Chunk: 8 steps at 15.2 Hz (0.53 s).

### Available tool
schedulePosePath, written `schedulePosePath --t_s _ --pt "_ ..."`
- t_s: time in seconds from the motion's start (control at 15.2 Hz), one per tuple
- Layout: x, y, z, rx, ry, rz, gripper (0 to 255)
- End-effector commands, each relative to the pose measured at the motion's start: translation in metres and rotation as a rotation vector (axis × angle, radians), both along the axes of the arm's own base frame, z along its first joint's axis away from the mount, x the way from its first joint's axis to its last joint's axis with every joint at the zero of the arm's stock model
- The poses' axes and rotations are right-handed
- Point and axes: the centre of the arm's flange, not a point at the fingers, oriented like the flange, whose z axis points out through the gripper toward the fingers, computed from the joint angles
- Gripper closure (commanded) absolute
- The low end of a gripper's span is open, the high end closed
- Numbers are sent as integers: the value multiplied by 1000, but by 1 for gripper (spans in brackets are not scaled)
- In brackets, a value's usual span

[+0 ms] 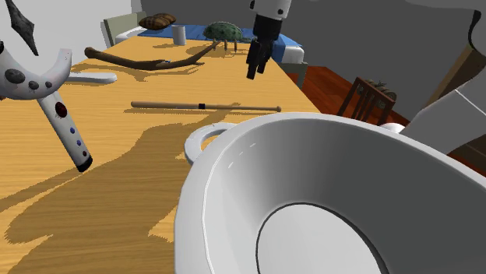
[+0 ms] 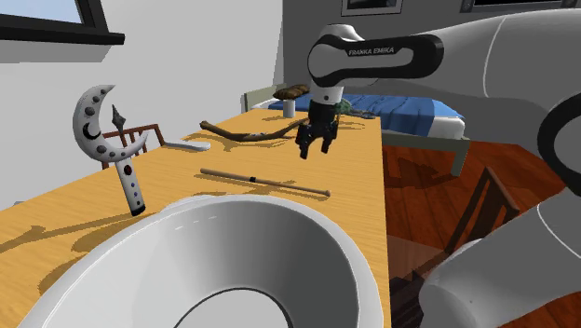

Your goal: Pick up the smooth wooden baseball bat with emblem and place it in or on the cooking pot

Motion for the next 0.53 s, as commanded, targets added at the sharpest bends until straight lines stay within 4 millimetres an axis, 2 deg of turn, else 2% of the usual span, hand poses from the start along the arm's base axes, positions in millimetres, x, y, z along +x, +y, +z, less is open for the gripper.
schedulePosePath --t_s 0.0,0.46 --pt "17 22 -5 -6 10 72 0" --pt "58 109 -17 -28 46 318 0"
